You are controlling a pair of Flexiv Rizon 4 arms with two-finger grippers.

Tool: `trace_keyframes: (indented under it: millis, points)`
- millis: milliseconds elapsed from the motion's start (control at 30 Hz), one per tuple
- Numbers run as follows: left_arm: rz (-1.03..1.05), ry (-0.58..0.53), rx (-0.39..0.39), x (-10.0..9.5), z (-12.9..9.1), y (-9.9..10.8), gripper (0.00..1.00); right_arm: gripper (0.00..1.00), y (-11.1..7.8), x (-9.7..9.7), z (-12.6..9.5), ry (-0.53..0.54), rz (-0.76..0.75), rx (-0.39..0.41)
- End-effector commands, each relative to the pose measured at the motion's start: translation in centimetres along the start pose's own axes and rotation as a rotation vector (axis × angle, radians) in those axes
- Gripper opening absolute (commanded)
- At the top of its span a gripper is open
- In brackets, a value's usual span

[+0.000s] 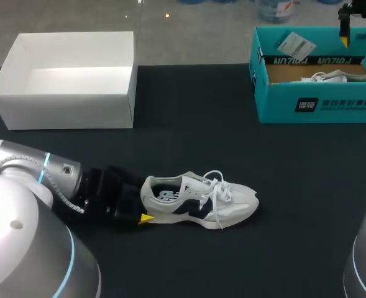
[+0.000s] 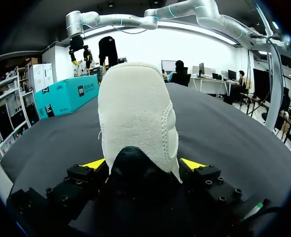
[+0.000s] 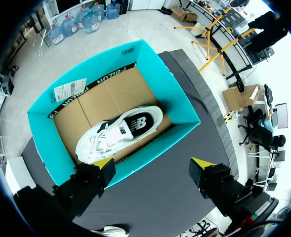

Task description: Take the shoe out of the shoebox, open the shoe tongue, remove and reinsert the insole, then place the shoe into the shoebox

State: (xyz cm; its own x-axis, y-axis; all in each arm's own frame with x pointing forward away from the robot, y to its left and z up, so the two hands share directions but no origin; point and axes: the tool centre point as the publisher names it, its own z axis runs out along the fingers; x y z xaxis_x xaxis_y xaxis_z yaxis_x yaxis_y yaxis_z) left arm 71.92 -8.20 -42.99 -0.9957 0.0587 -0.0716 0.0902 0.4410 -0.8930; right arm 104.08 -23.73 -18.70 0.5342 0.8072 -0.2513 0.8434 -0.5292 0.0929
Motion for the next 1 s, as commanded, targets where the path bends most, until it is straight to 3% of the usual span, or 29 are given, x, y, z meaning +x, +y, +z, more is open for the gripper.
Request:
trace_keyframes:
  millis: [33,267,1000]
  points:
    - [-0.011,-0.006,-0.004,0.41,0.29,0.44,0.29,1.0,0.01,-0.01,-0.02,0.001,0.001,0.0]
    - [-0.026,-0.023,-0.011,0.66,0.08,0.84,0.0,1.0,0.01,-0.01,-0.02,0.001,0.001,0.0]
    - [-0.022,-0.033,-0.022,0.74,-0.25,0.94,0.0,1.0,0.01,-0.01,-0.02,0.001,0.001,0.0]
